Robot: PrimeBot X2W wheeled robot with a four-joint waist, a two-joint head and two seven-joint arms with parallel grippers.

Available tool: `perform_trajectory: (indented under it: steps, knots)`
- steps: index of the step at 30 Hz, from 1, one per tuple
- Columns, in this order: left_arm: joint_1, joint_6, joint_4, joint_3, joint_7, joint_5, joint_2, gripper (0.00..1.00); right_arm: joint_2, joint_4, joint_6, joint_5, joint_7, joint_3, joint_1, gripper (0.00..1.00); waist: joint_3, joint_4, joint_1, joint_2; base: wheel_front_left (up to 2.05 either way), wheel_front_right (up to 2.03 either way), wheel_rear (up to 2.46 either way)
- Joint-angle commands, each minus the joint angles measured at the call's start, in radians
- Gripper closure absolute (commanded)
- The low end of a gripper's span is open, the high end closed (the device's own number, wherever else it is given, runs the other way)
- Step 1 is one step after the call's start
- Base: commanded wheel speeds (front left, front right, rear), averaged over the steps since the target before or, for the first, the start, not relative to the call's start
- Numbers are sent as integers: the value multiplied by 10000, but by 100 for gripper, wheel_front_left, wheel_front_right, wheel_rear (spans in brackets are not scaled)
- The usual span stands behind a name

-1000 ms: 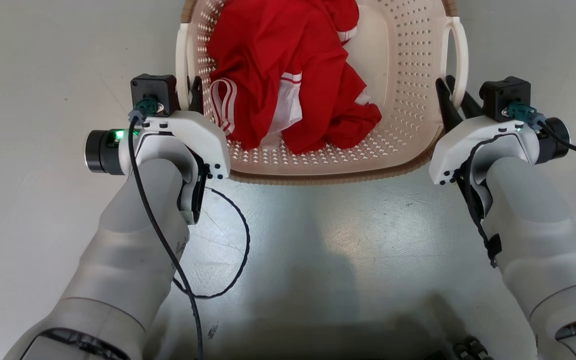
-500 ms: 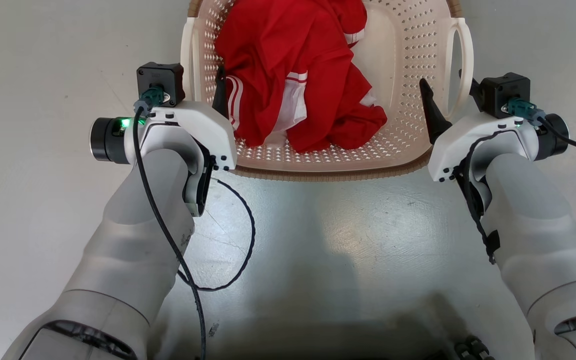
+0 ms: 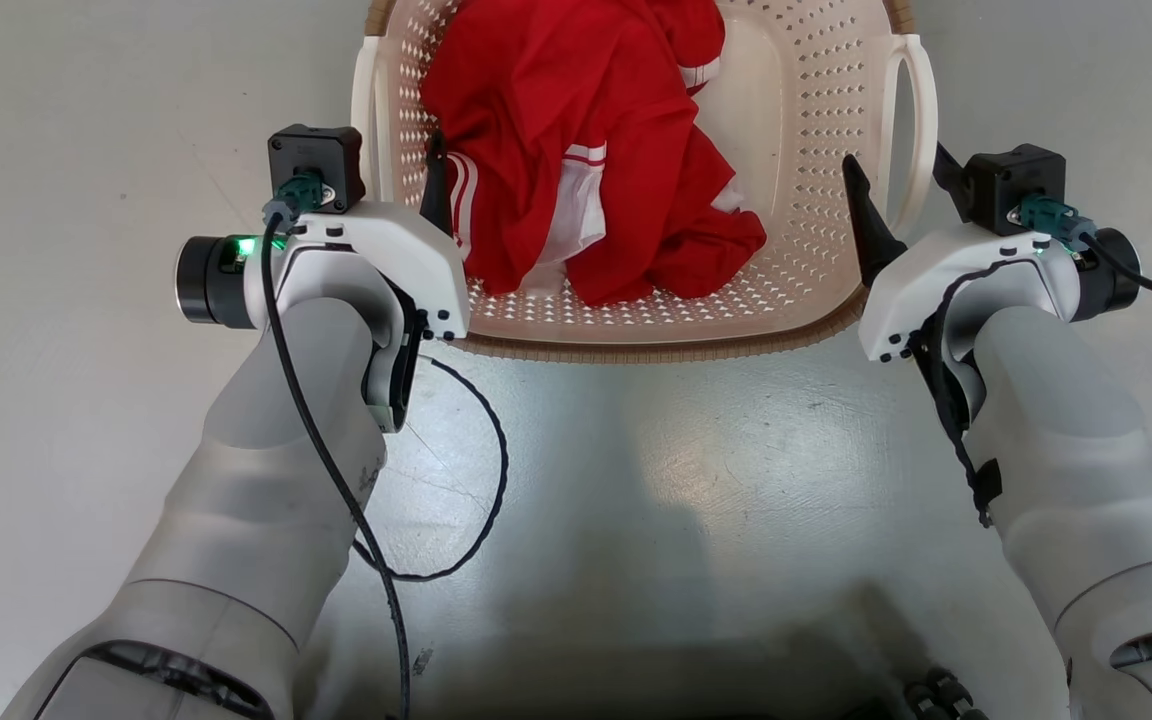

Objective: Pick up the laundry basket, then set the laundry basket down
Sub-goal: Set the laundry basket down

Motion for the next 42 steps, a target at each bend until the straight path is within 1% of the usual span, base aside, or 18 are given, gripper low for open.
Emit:
perform_trajectory:
  steps: [1, 13, 22, 27, 31, 42]
  knots:
    - [90, 99, -88, 225, -63, 90, 212, 0, 199, -89, 60, -91, -136, 119, 263, 0, -1, -13, 0, 0, 0, 0, 0]
    - [192, 143, -107, 595, -63, 282, 212, 0, 199, -420, 60, -141, -137, -91, 389, 0, -113, -47, 0, 0, 0, 0, 0]
    - [464, 185, -427, 1138, -63, 712, 233, 0, 199, -861, 60, -213, -137, -398, 566, 0, -560, -130, 0, 0, 0, 0, 0]
    - [837, 241, -841, 1582, -63, 934, 295, 0, 199, -1359, 60, -166, -137, -535, 847, 0, -1113, -177, 0, 0, 0, 0, 0]
    - [1287, 166, -1398, 2061, -63, 1063, 301, 0, 199, -1973, 60, 13, -137, -513, 1250, 0, -1721, -203, 0, 0, 0, 0, 0]
    - [2843, -349, -3170, 3294, -63, 1730, 276, 0, 199, -4079, 60, 383, -137, -503, 2733, 0, -3672, -230, 0, 0, 0, 0, 0]
